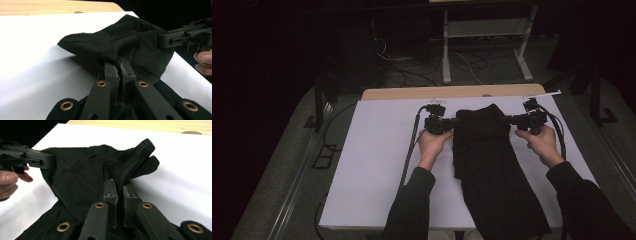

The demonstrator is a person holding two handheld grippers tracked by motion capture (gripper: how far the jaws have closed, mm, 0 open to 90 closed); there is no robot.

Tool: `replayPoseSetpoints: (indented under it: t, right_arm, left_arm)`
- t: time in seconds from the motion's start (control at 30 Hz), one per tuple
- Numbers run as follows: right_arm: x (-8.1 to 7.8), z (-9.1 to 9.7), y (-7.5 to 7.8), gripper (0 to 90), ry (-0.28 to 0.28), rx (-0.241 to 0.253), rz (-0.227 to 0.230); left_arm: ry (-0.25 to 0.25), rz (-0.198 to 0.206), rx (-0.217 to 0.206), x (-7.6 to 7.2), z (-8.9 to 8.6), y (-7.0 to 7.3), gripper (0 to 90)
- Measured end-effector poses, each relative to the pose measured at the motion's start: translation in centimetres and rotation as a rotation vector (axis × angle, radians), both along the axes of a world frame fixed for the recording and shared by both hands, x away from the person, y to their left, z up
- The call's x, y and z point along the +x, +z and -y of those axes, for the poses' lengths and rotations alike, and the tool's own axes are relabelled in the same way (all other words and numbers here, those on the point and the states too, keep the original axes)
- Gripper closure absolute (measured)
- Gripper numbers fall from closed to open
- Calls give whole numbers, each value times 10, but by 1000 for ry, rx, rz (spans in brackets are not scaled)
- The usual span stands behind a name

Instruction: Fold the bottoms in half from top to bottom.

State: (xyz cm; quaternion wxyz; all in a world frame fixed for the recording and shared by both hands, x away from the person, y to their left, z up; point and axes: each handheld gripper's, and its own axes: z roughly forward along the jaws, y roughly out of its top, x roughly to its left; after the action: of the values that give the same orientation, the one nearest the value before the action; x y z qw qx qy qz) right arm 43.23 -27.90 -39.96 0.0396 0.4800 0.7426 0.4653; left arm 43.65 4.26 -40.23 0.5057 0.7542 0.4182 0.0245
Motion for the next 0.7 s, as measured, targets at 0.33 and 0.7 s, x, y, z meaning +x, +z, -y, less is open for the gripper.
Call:
replayPoseSetpoints:
  t: [0.33,0.7]
  right_arm:
    - [-16,6,7,827,16,24,26]
    - [-30,9,7,827,27,31,31]
  left_arm:
    - [-26,27,-12,-14,-1,9,857]
    - [-48,46,-16,-31,0,15,856]
